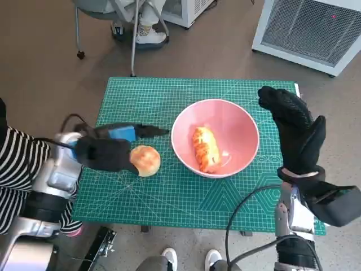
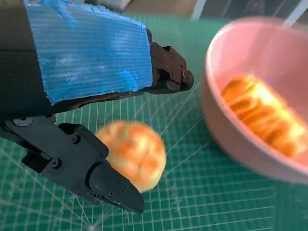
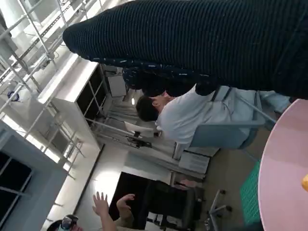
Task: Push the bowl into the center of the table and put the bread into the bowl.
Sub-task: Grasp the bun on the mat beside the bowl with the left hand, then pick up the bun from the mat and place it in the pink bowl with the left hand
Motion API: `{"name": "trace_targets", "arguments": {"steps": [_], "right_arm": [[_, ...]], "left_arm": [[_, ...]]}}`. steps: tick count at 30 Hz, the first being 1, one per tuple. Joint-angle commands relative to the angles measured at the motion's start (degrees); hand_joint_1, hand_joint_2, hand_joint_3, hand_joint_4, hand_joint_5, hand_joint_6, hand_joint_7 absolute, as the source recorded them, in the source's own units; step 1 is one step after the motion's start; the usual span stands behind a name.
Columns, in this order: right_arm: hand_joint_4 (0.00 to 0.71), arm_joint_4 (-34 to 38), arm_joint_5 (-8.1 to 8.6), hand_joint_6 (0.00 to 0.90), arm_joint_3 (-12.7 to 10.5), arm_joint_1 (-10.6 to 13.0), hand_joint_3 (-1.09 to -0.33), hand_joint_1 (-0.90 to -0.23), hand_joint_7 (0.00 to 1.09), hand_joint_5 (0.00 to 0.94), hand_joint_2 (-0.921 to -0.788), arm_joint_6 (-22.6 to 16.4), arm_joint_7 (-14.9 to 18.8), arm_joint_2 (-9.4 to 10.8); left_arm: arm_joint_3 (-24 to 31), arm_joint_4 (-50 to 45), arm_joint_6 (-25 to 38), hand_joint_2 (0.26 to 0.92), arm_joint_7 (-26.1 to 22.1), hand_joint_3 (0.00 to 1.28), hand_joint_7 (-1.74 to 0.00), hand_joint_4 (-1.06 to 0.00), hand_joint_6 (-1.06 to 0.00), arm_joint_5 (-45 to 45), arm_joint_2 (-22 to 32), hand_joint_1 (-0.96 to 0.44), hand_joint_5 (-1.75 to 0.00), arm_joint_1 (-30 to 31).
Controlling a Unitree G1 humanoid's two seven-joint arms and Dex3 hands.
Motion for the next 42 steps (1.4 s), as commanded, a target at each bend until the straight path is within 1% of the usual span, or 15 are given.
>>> {"name": "trace_targets", "arguments": {"steps": [1,6,7,9,11,12,13,14,16,17,19,21,24,27,42], "right_arm": [[0.194,0.2,0.36,0.051,0.0,0.9,-0.709,-0.685,0.42,0.000,-0.921,1.0,0.5,-0.2],[0.194,0.0,0.50,0.050,-0.2,1.0,-0.710,-0.685,0.42,0.000,-0.921,1.2,0.7,-0.5],[0.194,-0.1,0.53,0.050,-0.2,1.1,-0.710,-0.686,0.42,0.000,-0.921,1.3,0.7,-0.5],[0.194,-0.3,0.59,0.049,-0.2,1.2,-0.710,-0.687,0.42,0.000,-0.921,1.5,0.7,-0.6],[0.194,-0.6,0.65,0.049,-0.3,1.2,-0.709,-0.689,0.42,0.000,-0.921,1.7,0.7,-0.7],[0.194,-0.8,0.69,0.049,-0.3,1.3,-0.709,-0.690,0.42,0.000,-0.921,1.9,0.7,-0.7],[0.194,-0.9,0.71,0.049,-0.3,1.3,-0.709,-0.691,0.42,0.000,-0.921,2.0,0.7,-0.7],[0.193,-1.0,0.70,0.048,-0.3,1.3,-0.710,-0.692,0.42,0.000,-0.921,2.2,0.6,-0.7],[0.194,-1.2,0.59,0.049,-0.4,1.4,-0.710,-0.693,0.42,0.000,-0.921,2.3,0.5,-0.7],[0.194,-1.3,0.53,0.048,-0.4,1.4,-0.710,-0.693,0.42,0.000,-0.921,2.4,0.5,-0.6],[0.194,-1.4,0.42,0.048,-0.3,1.5,-0.710,-0.693,0.42,0.000,-0.921,2.5,0.4,-0.6],[0.194,-1.7,0.32,0.048,-0.3,1.6,-0.710,-0.693,0.42,0.000,-0.921,2.6,0.2,-0.5],[0.193,-1.8,0.19,0.047,-0.2,1.6,-0.710,-0.693,0.43,0.000,-0.921,2.7,0.1,-0.3],[0.193,-1.8,0.08,0.046,-0.2,1.5,-0.711,-0.693,0.43,0.000,-0.921,2.7,0.0,-0.2],[0.193,-0.5,0.32,0.043,0.0,1.3,-0.711,-0.693,0.43,0.000,-0.921,1.9,0.5,0.4]], "left_arm": [[-2.3,2.3,1.2,0.695,2.4,0.01,-0.07,-0.24,-0.33,4.0,-1.1,-0.22,-0.04,-1.9],[-3.8,2.3,3.5,0.708,3.5,0.01,-0.12,-0.35,-0.45,7.0,-1.7,-0.16,-0.06,-1.9],[-4.0,2.2,3.9,0.717,3.5,0.02,-0.15,-0.43,-0.51,7.3,-1.7,-0.14,-0.08,-1.9],[-4.1,1.7,4.4,0.728,3.4,0.02,-0.20,-0.53,-0.56,7.7,-1.7,-0.12,-0.10,-1.7],[-4.1,1.2,4.5,0.738,3.3,0.03,-0.34,-0.63,-0.57,7.6,-1.5,-0.11,-0.12,-1.5],[-3.9,1.1,4.1,0.743,3.3,0.03,-0.46,-0.69,-0.56,7.4,-1.3,-0.10,-0.15,-1.3],[-3.7,1.0,3.8,0.750,3.3,0.04,-0.61,-0.73,-0.57,7.1,-1.2,-0.08,-0.26,-1.2],[-3.4,0.9,3.3,0.753,3.3,0.05,-0.72,-0.73,-0.56,6.8,-1.1,-0.07,-0.39,-1.0],[-2.9,0.7,2.5,0.831,3.7,0.05,-0.95,-0.72,-0.64,6.2,-0.9,-0.22,-0.58,-0.7],[-2.7,0.6,2.2,0.863,3.9,0.04,-1.03,-0.72,-0.67,6.0,-0.8,-0.28,-0.70,-0.5],[-2.4,0.6,1.7,0.890,4.2,0.04,-1.11,-0.71,-0.70,5.7,-0.7,-0.32,-0.80,-0.3],[-2.0,0.7,1.1,0.887,4.8,0.06,-1.17,-0.75,-0.68,5.3,-0.6,-0.17,-0.88,-0.1],[-1.4,1.0,-0.2,0.881,5.7,0.07,-1.20,-0.79,-0.67,4.7,-0.5,-0.05,-0.93,0.2],[-0.8,1.0,-1.2,0.876,6.2,0.07,-1.20,-0.81,-0.67,4.2,-0.4,-0.02,-0.94,0.5],[1.8,-2.3,-3.6,0.865,7.2,0.08,-1.16,-0.85,-0.68,2.7,0.7,0.00,-0.95,1.3]]}}
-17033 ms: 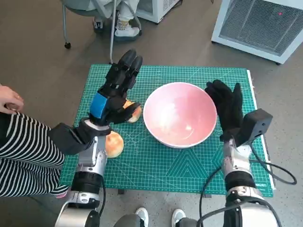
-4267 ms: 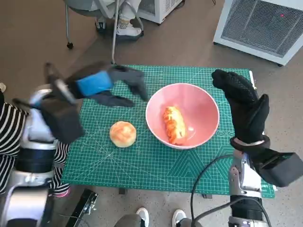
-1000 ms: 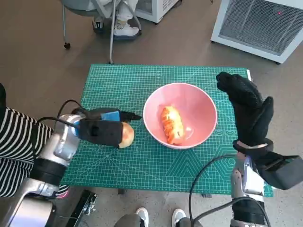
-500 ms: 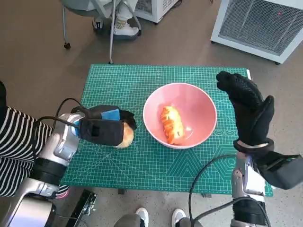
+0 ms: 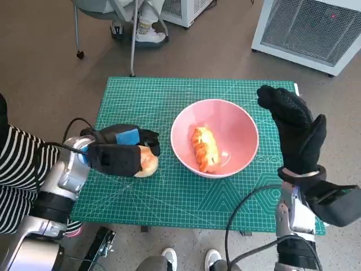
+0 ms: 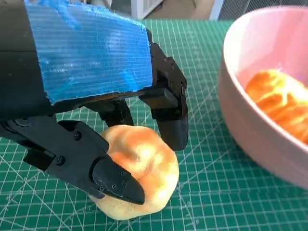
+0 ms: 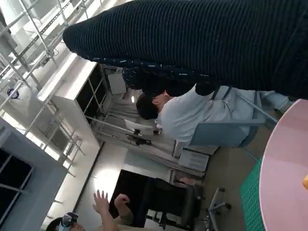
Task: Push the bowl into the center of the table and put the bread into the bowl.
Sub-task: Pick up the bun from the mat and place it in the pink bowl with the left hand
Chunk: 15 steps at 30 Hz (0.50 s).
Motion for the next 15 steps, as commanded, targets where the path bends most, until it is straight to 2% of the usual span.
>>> {"name": "trace_targets", "arguments": {"steps": [1,15], "right_arm": [[0.193,1.0,0.46,0.042,0.0,1.1,-0.711,-0.693,0.43,0.000,-0.921,0.3,0.4,0.3],[0.192,0.6,0.67,0.039,0.0,1.1,-0.711,-0.695,0.44,0.000,-0.921,0.4,0.3,0.6]], "left_arm": [[1.2,-2.2,-0.7,0.866,0.3,0.08,-1.16,-0.84,-0.67,-1.0,0.8,0.00,-0.96,0.5],[5.0,-9.8,2.2,0.876,-1.5,0.07,-1.16,-0.83,-0.66,-3.8,1.8,0.00,-0.99,-1.0]]}}
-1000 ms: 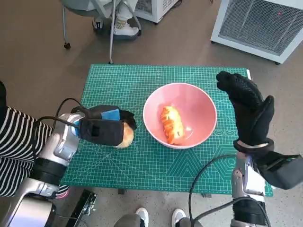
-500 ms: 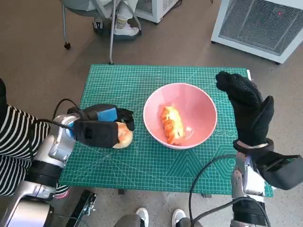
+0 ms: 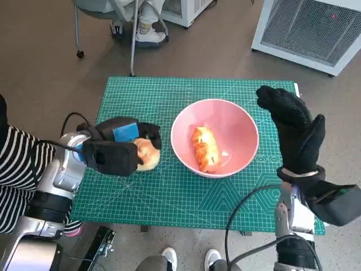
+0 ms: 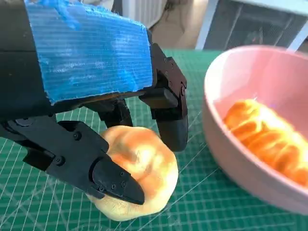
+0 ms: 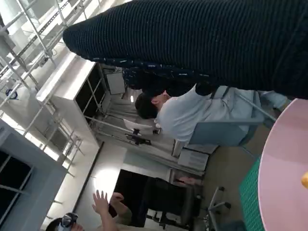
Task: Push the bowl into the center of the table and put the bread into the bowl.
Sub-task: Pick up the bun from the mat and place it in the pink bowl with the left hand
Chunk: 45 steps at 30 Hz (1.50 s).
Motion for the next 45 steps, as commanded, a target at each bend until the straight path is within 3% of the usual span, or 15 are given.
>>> {"name": "trace_targets", "arguments": {"steps": [1,17,35,37,38,39,40,42,45], "right_arm": [[0.192,0.6,0.65,0.039,0.0,1.1,-0.711,-0.695,0.44,0.000,-0.921,0.4,0.2,0.5],[0.194,0.4,0.83,0.039,-0.3,1.4,-0.709,-0.696,0.44,0.001,-0.921,0.3,0.1,0.7],[0.196,0.4,0.28,0.035,-0.7,1.6,-0.707,-0.696,0.44,0.001,-0.921,-0.5,-0.5,0.9],[0.196,0.4,0.18,0.034,-0.7,1.7,-0.707,-0.696,0.44,0.001,-0.921,-0.7,-0.6,1.0],[0.196,0.2,0.15,0.034,-0.8,1.9,-0.707,-0.696,0.44,0.001,-0.921,-0.8,-0.7,1.0],[0.195,0.2,0.14,0.034,-0.8,1.9,-0.707,-0.696,0.44,0.001,-0.921,-0.8,-0.8,1.0],[0.195,0.0,0.06,0.034,-0.8,2.1,-0.708,-0.696,0.44,0.001,-0.921,-0.9,-0.9,1.0],[0.195,-0.2,-0.03,0.033,-0.8,2.3,-0.708,-0.696,0.44,0.001,-0.921,-1.0,-1.0,1.1],[0.195,-0.4,-0.08,0.033,-0.8,2.4,-0.708,-0.696,0.44,0.001,-0.921,-1.0,-1.2,1.0]], "left_arm": [[2.3,-4.8,1.9,0.877,-1.0,0.07,-1.16,-0.83,-0.66,-1.9,1.3,0.00,-0.99,-1.1],[5.5,-12.0,3.5,0.880,-0.3,0.07,-1.15,-0.82,-0.66,-5.3,-0.1,0.00,-1.01,-4.9],[-2.4,-5.6,2.7,0.877,1.7,0.08,-1.15,-0.81,-0.65,-1.1,-8.9,0.00,-1.04,-14.6],[-3.3,-3.1,1.6,0.898,2.0,0.10,-1.21,-0.74,-0.58,-1.0,-10.1,0.00,-1.11,-15.3],[-3.8,-1.4,0.8,0.903,2.1,0.12,-1.14,-0.70,-0.53,-1.2,-10.8,0.07,-1.16,-15.6],[-4.1,-0.1,0.2,0.875,2.2,0.13,-0.83,-0.57,-0.45,-1.3,-11.2,0.06,-0.95,-15.9],[-4.5,1.9,-0.9,0.869,2.4,0.12,-0.71,-0.55,-0.44,-1.5,-11.9,0.04,-0.81,-16.2],[-5.1,5.2,-2.8,0.850,3.0,0.06,-0.36,-0.48,-0.41,-1.4,-12.9,-0.05,-0.37,-16.8],[-6.0,9.6,-5.4,0.831,4.3,0.02,-0.15,-0.39,-0.38,-0.8,-14.1,-0.13,-0.12,-17.7]]}}
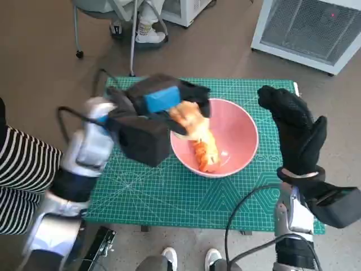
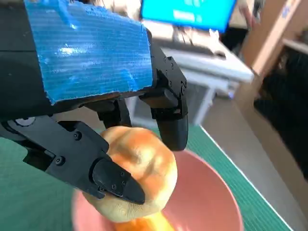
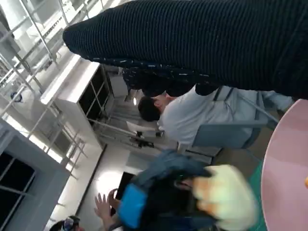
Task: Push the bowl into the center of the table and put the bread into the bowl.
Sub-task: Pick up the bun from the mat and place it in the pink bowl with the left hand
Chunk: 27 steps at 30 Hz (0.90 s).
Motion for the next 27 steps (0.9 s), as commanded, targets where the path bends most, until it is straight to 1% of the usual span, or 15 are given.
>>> {"name": "trace_targets", "arguments": {"steps": [1,4,5,8,12,13,14,15,16,18,22,27], "right_arm": [[0.195,-0.2,-0.02,0.033,-0.2,1.8,-0.708,-0.696,0.44,0.001,-0.921,0.3,-0.8,0.4],[0.195,-0.7,0.05,0.033,-0.2,2.0,-0.708,-0.697,0.44,0.000,-0.921,0.5,-1.0,0.3],[0.195,-0.8,0.08,0.033,-0.2,2.1,-0.708,-0.697,0.44,0.000,-0.921,0.5,-1.0,0.3],[0.195,-1.2,0.16,0.033,-0.2,2.3,-0.709,-0.697,0.44,0.000,-0.921,0.7,-1.2,0.3],[0.195,-1.4,0.31,0.032,-0.3,2.4,-0.709,-0.697,0.44,0.000,-0.921,0.8,-1.2,0.2],[0.194,-1.4,0.36,0.032,-0.3,2.3,-0.709,-0.697,0.44,0.000,-0.921,0.8,-1.2,0.2],[0.194,-1.4,0.41,0.032,-0.3,2.3,-0.709,-0.697,0.44,0.000,-0.921,0.8,-1.2,0.2],[0.194,-1.4,0.45,0.032,-0.3,2.3,-0.709,-0.697,0.44,0.000,-0.921,0.8,-1.2,0.2],[0.194,-1.4,0.50,0.032,-0.4,2.3,-0.709,-0.697,0.44,0.000,-0.921,0.9,-1.1,0.1],[0.194,-1.2,0.45,0.032,-0.4,2.1,-0.709,-0.696,0.44,0.000,-0.921,0.9,-1.2,0.1],[0.194,-1.0,0.39,0.032,-0.5,1.9,-0.709,-0.695,0.44,0.000,-0.921,0.9,-1.1,0.1],[0.195,-1.0,0.36,0.032,-0.5,1.9,-0.709,-0.694,0.44,0.000,-0.921,0.9,-1.1,0.1]], "left_arm": [[-1.8,7.9,-4.7,0.828,2.7,0.02,-0.13,-0.38,-0.38,1.6,-1.9,-0.14,-0.10,-2.6],[-2.9,11.9,-7.2,0.816,4.3,0.01,-0.06,-0.30,-0.36,3.1,-2.9,-0.19,-0.02,-3.5],[-3.3,13.2,-7.8,0.815,4.8,0.00,-0.06,-0.29,-0.36,3.6,-3.1,-0.19,-0.02,-3.8],[-3.8,15.7,-9.4,0.810,5.9,0.00,-0.02,-0.22,-0.31,4.5,-3.5,-0.22,0.00,-4.3],[-3.8,17.3,-11.2,0.807,7.3,0.00,-0.01,-0.17,-0.28,4.9,-3.6,-0.23,0.00,-4.4],[-3.7,17.5,-11.9,0.806,7.9,0.00,0.00,-0.13,-0.21,4.9,-3.6,-0.26,0.00,-4.3],[-3.7,17.8,-12.3,0.805,8.3,0.01,0.00,-0.10,-0.17,5.0,-3.6,-0.28,0.00,-4.2],[-3.6,18.0,-13.1,0.805,9.0,0.01,0.00,-0.09,-0.15,5.1,-3.5,-0.29,0.00,-4.1],[-3.6,18.3,-13.6,0.808,9.5,0.01,0.00,-0.06,-0.10,5.2,-3.5,-0.31,0.00,-4.1],[-3.5,19.0,-15.8,0.815,11.6,0.01,0.00,-0.03,-0.05,5.5,-3.4,-0.36,0.00,-3.9],[-3.3,20.6,-18.8,0.836,14.2,0.02,0.00,-0.01,-0.01,5.5,-3.4,-0.44,0.00,-4.0],[-3.5,21.9,-20.1,0.846,15.2,0.02,0.00,0.00,0.00,5.6,-3.4,-0.48,0.00,-4.4]]}}
